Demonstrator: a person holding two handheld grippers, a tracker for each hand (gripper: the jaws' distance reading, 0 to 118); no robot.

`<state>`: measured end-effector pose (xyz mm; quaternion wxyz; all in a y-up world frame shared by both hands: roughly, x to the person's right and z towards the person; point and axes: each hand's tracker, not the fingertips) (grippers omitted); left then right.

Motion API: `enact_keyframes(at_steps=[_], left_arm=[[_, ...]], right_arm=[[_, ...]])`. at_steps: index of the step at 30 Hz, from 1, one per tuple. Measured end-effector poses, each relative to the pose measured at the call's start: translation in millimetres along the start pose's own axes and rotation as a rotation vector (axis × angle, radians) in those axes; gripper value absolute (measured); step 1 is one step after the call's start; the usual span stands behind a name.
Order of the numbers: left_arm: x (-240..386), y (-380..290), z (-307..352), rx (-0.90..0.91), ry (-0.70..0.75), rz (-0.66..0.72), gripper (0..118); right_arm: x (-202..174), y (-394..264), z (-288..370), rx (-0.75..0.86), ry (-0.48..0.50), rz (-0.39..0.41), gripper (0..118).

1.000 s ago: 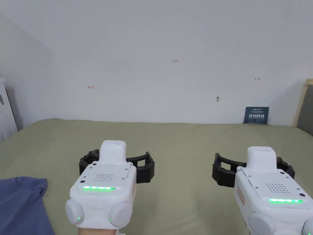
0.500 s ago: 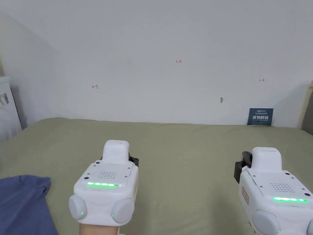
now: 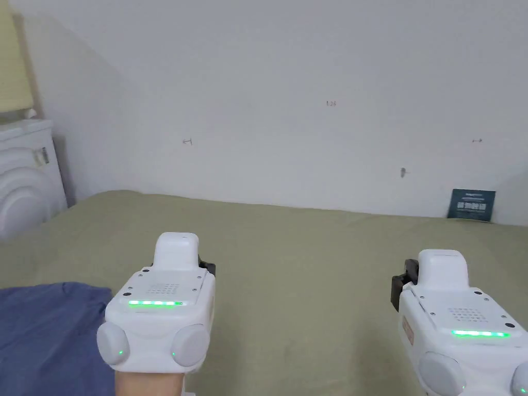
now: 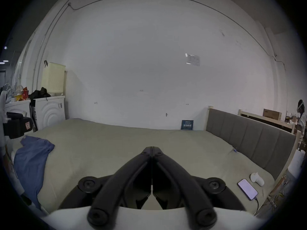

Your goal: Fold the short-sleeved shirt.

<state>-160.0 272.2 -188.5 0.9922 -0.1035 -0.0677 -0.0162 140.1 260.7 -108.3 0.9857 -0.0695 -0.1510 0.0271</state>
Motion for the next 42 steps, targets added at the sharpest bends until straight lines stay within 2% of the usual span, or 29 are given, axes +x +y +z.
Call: enact_keyframes(at_steps=[8, 13, 18, 25, 31, 36, 42], left_arm=[[-126.7, -4.4, 33.2, -0.018, 0.279, 0.042, 0], [-202.2, -16.3, 72.9, -0.048, 0.455, 0.054, 0], [-254.7, -27.5, 107.7, -0.065, 0.569, 0.121, 0], [-277.5, -37.8, 119.4, -0.083, 0.624, 0.118, 0], [-275.4, -37.2, 100.9, -0.091, 0.581, 0.12, 0], [-271.4, -44.0, 53.3, -0.147, 0.49, 0.117, 0], [-282.8, -66.5, -36.7, -0.281, 0.398, 0.166, 0]], right_arm=[[-135.4, 1.7, -21.2, -0.006, 0.311, 0.016, 0], [-223.6, 3.1, -16.0, -0.017, 0.498, -0.01, 0], [-283.5, 4.9, -2.9, -0.01, 0.635, 0.008, 0], [-305.0, 7.5, 0.3, -0.017, 0.685, 0.003, 0], [-308.5, 2.2, -11.0, -0.038, 0.674, 0.019, 0], [-308.6, -11.5, -24.5, -0.071, 0.664, 0.027, 0], [-321.4, -35.6, -57.4, -0.129, 0.656, 0.047, 0]])
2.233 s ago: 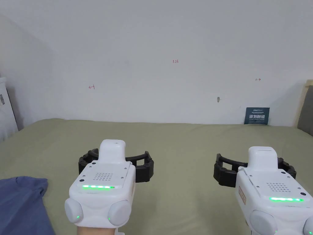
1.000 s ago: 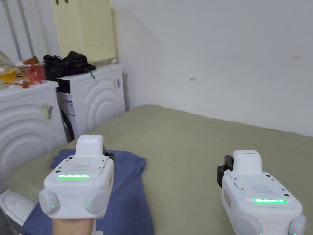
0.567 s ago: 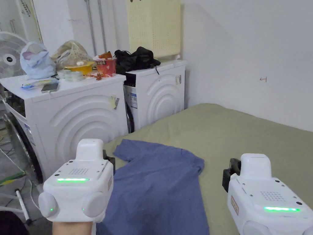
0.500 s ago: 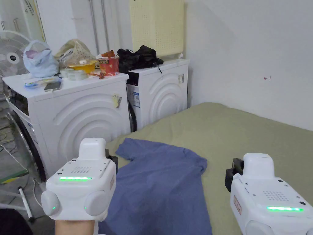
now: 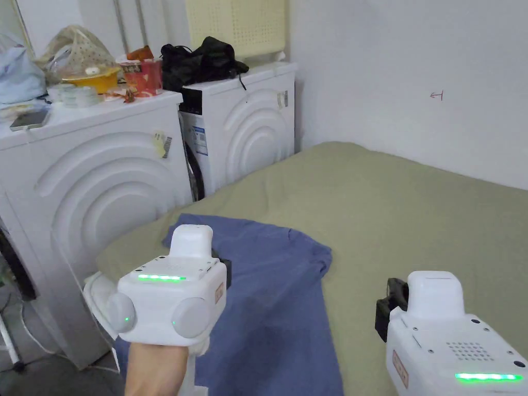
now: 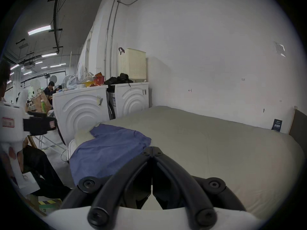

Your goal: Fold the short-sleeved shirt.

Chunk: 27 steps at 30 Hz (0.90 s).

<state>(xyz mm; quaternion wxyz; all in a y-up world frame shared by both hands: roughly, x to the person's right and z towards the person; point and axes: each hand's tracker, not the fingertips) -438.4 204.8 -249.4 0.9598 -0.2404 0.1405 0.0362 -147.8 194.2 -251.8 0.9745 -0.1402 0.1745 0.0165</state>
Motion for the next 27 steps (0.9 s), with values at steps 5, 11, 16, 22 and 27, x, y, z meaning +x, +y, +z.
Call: enact_keyframes(at_steps=[5, 11, 16, 22, 27], left_arm=[[14.9, -6.6, -102.0, -0.213, -0.067, -0.04, 0], [31.3, -17.0, -197.3, -0.463, -0.17, -0.092, 2], [51.6, -27.7, -213.1, -0.544, -0.159, -0.136, 118], [71.9, -48.8, -238.2, -0.576, -0.099, -0.167, 109], [73.1, -45.3, -227.2, -0.547, -0.092, -0.183, 67]], right_arm=[[7.7, -19.0, -40.9, -0.067, 0.015, -0.018, 0], [24.6, -46.7, -66.9, -0.13, 0.004, -0.033, 0], [37.5, -62.9, -69.9, -0.17, -0.012, -0.042, 0], [47.5, -70.5, -62.8, -0.193, -0.023, -0.06, 0], [64.8, -69.6, -47.3, -0.202, -0.052, -0.058, 0]])
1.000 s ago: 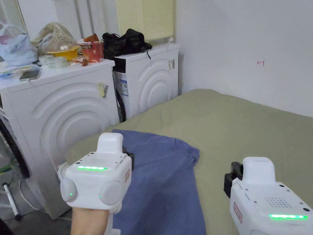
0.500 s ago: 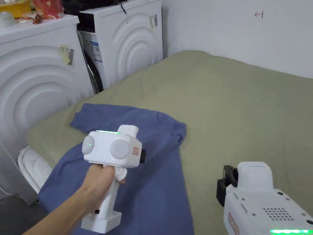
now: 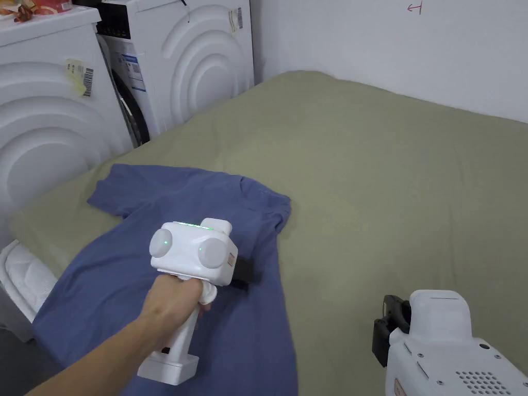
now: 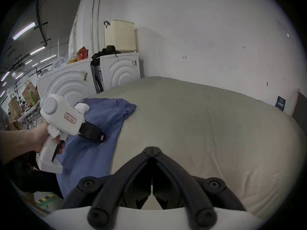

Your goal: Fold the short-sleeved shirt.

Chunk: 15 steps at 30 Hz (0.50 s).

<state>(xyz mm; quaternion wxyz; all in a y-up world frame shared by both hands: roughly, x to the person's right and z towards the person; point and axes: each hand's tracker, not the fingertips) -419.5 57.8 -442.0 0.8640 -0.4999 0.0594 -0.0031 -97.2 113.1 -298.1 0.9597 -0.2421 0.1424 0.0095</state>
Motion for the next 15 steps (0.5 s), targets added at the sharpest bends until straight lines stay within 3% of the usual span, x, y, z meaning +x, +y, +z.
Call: enact_keyframes(at_steps=[1, 2, 3, 9, 15], left_arm=[[3.4, -1.7, 8.1, -0.003, -0.006, -0.006, 30], [6.5, -1.4, 16.8, 0.027, 0.06, -0.043, 5], [10.5, -3.5, 22.5, 0.038, 0.114, -0.067, 5], [6.0, 5.2, 72.5, 0.104, 0.017, 0.026, 5], [64.2, 15.9, 138.3, 0.228, -0.08, -0.05, 5]], right_arm=[[4.6, 1.4, 4.5, -0.002, -0.013, -0.006, 0], [10.3, 2.9, 11.0, 0.001, -0.024, -0.012, 0], [15.0, 3.4, 16.5, 0.008, -0.035, -0.021, 0], [55.6, 5.1, 71.4, 0.036, -0.125, -0.052, 0], [97.3, 8.9, 136.9, 0.082, -0.217, -0.09, 0]])
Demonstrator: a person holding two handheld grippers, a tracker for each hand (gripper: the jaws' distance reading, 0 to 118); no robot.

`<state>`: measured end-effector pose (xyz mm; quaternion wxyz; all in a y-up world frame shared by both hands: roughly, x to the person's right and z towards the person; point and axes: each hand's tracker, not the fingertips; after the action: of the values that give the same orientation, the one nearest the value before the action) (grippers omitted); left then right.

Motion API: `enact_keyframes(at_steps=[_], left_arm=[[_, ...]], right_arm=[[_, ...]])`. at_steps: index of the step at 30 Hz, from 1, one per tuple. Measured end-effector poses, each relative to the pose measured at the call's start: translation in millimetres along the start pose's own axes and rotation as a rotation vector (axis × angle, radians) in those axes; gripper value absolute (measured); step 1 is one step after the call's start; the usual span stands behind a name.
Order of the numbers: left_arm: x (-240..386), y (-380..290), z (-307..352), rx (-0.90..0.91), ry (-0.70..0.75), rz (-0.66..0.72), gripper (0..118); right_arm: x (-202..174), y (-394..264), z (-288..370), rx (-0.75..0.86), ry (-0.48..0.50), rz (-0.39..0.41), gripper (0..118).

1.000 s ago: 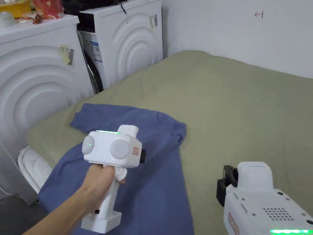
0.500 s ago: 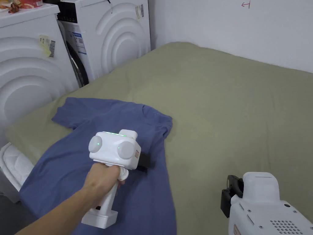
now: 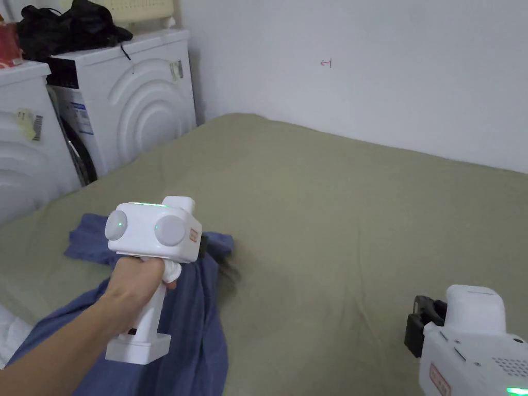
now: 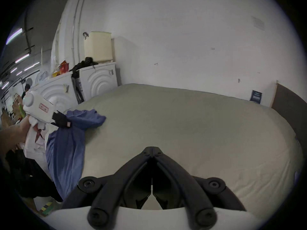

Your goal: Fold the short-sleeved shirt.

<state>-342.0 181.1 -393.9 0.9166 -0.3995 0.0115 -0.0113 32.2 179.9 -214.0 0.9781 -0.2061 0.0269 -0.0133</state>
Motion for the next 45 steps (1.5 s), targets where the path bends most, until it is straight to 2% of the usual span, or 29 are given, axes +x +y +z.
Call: enact_keyframes(at_steps=[3, 6, 17, 20, 22, 27, 32, 37, 38, 39, 40, 41, 42, 43, 45], left_arm=[[60.4, 6.9, 23.8, 0.035, -0.106, -0.071, 5], [131.7, 9.3, 45.2, 0.063, -0.224, -0.115, 5], [415.1, -0.1, 95.0, 0.087, -0.667, -0.349, 5], [464.8, -7.5, 101.9, 0.075, -0.758, -0.359, 5], [488.3, -18.8, 99.4, 0.044, -0.812, -0.372, 5], [520.5, -69.4, 45.3, -0.083, -0.755, -0.429, 5], [525.7, -109.0, -9.5, -0.188, -0.651, -0.467, 5], [510.5, -106.7, -7.0, -0.182, -0.662, -0.441, 5], [506.2, -104.4, -3.8, -0.163, -0.664, -0.438, 8], [500.8, -101.9, -0.2, -0.128, -0.68, -0.424, 23], [495.1, -99.9, 5.2, -0.09, -0.682, -0.412, 62], [488.0, -97.2, 9.6, -0.063, -0.665, -0.391, 118], [481.7, -95.1, 14.0, -0.071, -0.658, -0.397, 117], [469.7, -88.3, 24.8, 0.022, -0.707, -0.34, 108], [438.6, -87.4, 44.6, 0.046, -0.634, -0.343, 104]], right_arm=[[31.7, 3.5, 27.8, 0.017, -0.038, -0.021, 0], [66.8, 3.0, 54.4, 0.036, -0.12, -0.011, 0], [203.2, -17.5, 135.4, 0.043, -0.431, -0.083, 0], [230.1, -26.8, 147.6, 0.035, -0.499, -0.106, 0], [246.2, -32.9, 151.5, 0.027, -0.532, -0.128, 0], [270.0, -48.0, 145.3, 0.007, -0.577, -0.155, 0], [272.8, -62.0, 132.6, -0.025, -0.574, -0.16, 0], [269.8, -65.7, 125.8, -0.037, -0.562, -0.169, 0], [268.1, -65.3, 125.1, -0.036, -0.559, -0.17, 0], [265.7, -64.1, 124.6, -0.035, -0.557, -0.173, 0], [263.2, -63.2, 125.2, -0.033, -0.552, -0.179, 0], [260.0, -62.0, 125.4, -0.029, -0.543, -0.182, 0], [256.6, -61.0, 125.0, -0.028, -0.539, -0.178, 0], [252.0, -59.5, 124.5, -0.028, -0.535, -0.172, 0], [242.1, -55.7, 126.5, -0.014, -0.523, -0.167, 0]])
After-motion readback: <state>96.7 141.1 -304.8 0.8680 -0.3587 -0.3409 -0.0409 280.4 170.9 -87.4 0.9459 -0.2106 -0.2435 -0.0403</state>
